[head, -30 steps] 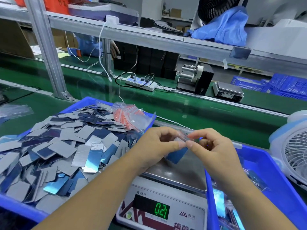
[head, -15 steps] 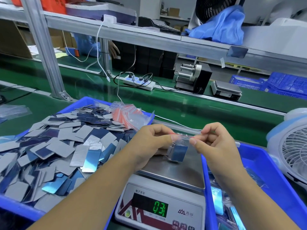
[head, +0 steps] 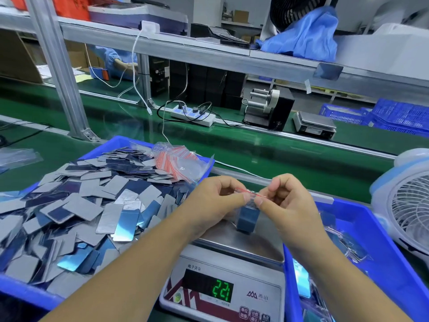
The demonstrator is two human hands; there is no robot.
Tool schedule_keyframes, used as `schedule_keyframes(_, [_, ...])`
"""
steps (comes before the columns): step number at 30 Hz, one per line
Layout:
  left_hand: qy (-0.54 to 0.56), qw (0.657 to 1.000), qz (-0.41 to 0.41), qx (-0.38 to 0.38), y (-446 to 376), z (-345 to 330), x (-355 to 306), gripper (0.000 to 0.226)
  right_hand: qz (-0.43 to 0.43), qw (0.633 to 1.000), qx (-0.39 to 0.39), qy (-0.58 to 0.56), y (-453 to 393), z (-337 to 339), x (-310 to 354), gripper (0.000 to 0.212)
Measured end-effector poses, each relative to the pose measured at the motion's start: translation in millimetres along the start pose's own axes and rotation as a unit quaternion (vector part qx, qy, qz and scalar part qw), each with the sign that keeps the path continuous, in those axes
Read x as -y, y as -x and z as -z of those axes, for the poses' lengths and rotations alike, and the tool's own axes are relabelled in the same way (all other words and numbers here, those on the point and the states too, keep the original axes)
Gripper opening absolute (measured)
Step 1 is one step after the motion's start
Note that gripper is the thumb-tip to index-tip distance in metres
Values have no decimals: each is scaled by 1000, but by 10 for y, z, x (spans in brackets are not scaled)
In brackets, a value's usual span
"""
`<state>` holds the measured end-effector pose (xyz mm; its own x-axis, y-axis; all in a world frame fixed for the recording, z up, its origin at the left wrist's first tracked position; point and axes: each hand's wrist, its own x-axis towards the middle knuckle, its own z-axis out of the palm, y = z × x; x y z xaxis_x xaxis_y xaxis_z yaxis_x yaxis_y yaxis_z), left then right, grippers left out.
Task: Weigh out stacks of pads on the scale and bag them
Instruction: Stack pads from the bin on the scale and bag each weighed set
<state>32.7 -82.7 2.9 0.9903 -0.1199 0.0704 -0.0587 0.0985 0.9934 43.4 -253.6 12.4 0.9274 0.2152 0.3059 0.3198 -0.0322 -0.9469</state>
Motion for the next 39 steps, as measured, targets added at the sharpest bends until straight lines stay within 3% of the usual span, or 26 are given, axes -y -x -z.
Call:
schedule_keyframes(6, [-135, 990, -49, -9, -23, 32, 17, 5, -4, 999, 28, 20, -23, 50, 14, 34])
schedule_keyframes(15, [-43, 998, -16, 39, -2, 186, -63, 14, -11, 997, 71, 7, -50, 193, 90, 46])
schedule_keyframes(21, [-44, 999, 0, 28, -41, 184, -82, 8, -39, 997, 65, -29, -98, 207, 57, 49])
schedule_keyframes(23, [-121, 993, -2, -9, -62, 181, -40, 13, -83, 995, 43, -31, -119, 159, -21, 44])
schedule_keyframes(25, [-294, 953, -46, -54, -86, 163, 7, 9, -109, 994, 7, 7, -139, 120, -117, 42])
schedule_keyframes(27, [-389, 914, -87, -73, -90, 137, 16, 5, -99, 990, -27, 94, -168, 104, -212, 37])
schedule_keyframes(31, [-421, 892, -121, -109, -101, 166, 23, 8, -52, 959, -33, 275, -168, 87, -306, 18])
schedule_keyframes(34, [-391, 900, -119, -151, -96, 246, 28, 16, -39, 951, -37, 304, -149, 121, -321, 12])
schedule_keyframes(39, [-407, 895, -97, -154, -106, 313, 33, 28, -22, 931, -51, 361, -138, 146, -285, 9])
